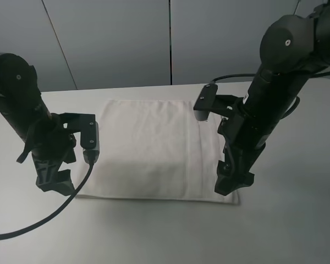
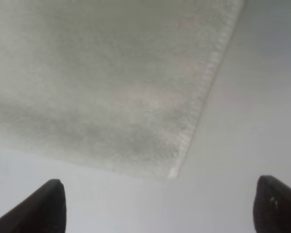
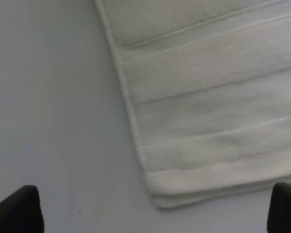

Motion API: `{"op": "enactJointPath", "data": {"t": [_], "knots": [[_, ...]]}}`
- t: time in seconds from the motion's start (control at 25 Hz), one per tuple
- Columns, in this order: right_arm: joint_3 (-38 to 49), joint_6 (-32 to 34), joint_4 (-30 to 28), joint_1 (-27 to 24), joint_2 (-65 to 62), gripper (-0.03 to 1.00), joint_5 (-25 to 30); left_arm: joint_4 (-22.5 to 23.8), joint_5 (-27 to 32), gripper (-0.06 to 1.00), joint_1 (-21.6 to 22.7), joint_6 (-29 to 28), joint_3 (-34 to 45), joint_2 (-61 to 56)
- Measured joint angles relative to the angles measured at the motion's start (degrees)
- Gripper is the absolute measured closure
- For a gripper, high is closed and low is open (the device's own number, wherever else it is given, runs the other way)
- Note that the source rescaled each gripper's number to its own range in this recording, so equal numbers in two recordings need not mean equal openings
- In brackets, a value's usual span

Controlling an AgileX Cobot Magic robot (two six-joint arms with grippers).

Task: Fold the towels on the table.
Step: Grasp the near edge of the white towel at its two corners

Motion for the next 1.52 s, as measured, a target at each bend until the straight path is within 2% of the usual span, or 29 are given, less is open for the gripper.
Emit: {"op": "enactJointPath", "data": {"t": [0.44,0.88,1.2,1.36,1.52], "knots": [[0.0,-1.0,0.1,0.0,4.1,-0.03,-1.5,0.0,-2.3,-0.06,-1.0,-0.2,0.0,6.1],[0.0,-5.9,0.1,0.0,4.3,-0.03,-1.6,0.0,-2.8,-0.05,-1.3,1.6,0.0,8.4],[0.1,-10.1,0.0,0.8,5.9,-0.03,-0.6,3.7,-2.8,-0.05,-4.1,0.7,-0.5,9.7],[1.5,-11.3,-3.8,4.6,6.7,-0.03,-2.1,4.4,-2.8,-0.05,-4.2,-0.4,-0.5,9.8],[1.7,-7.8,-7.5,6.7,9.2,-0.03,-5.7,4.9,-2.8,-0.05,-4.3,-1.3,-0.5,9.8]]}}
